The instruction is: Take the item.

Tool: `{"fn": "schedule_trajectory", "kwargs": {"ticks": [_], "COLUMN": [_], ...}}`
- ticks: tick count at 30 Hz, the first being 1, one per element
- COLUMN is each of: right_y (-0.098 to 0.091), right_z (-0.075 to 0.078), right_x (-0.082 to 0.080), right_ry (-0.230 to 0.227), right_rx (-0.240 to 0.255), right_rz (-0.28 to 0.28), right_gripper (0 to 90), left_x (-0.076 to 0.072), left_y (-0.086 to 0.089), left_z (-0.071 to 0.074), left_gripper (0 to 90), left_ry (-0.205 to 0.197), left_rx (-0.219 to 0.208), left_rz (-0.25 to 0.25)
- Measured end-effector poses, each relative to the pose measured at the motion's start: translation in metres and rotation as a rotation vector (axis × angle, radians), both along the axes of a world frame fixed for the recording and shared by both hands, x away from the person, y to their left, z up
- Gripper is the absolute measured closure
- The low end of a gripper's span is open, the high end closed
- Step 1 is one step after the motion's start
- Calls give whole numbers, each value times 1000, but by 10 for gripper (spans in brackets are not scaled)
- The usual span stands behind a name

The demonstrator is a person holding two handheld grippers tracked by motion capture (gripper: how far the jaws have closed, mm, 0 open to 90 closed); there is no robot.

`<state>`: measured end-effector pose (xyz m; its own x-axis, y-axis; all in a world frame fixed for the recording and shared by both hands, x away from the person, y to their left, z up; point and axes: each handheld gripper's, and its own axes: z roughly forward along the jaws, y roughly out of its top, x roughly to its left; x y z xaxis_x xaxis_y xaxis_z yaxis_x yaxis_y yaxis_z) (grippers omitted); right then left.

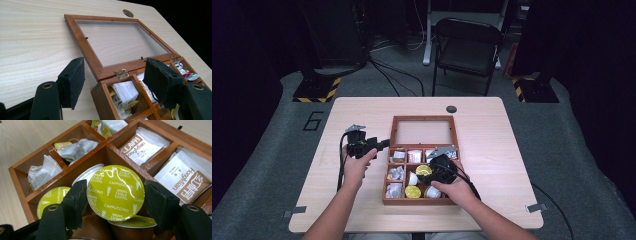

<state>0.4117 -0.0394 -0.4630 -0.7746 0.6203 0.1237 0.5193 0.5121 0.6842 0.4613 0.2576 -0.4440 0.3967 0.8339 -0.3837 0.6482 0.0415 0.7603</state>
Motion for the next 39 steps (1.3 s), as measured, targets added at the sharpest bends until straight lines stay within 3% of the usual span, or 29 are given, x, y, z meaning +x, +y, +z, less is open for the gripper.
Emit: {"fn": "schedule_trajectory", "kwargs": {"ticks": [21, 29, 39], "right_y": [-10, -24, -58], "right_z": [20, 25, 32], "right_x": [3, 11, 28], "right_ry": [-54, -64, -79], "right_rx": [12, 9, -14], "right_rz": [-11, -54, -152], "right_gripper": [365, 365, 365], "left_x": [0, 1, 1], "left_y": [0, 0, 1], "left_z": [2, 1, 1], "left_gripper": [332, 332, 332], "left_ry": [-4, -1, 3], "left_rx": [-10, -9, -12], "left_rz": [13, 10, 15]}}
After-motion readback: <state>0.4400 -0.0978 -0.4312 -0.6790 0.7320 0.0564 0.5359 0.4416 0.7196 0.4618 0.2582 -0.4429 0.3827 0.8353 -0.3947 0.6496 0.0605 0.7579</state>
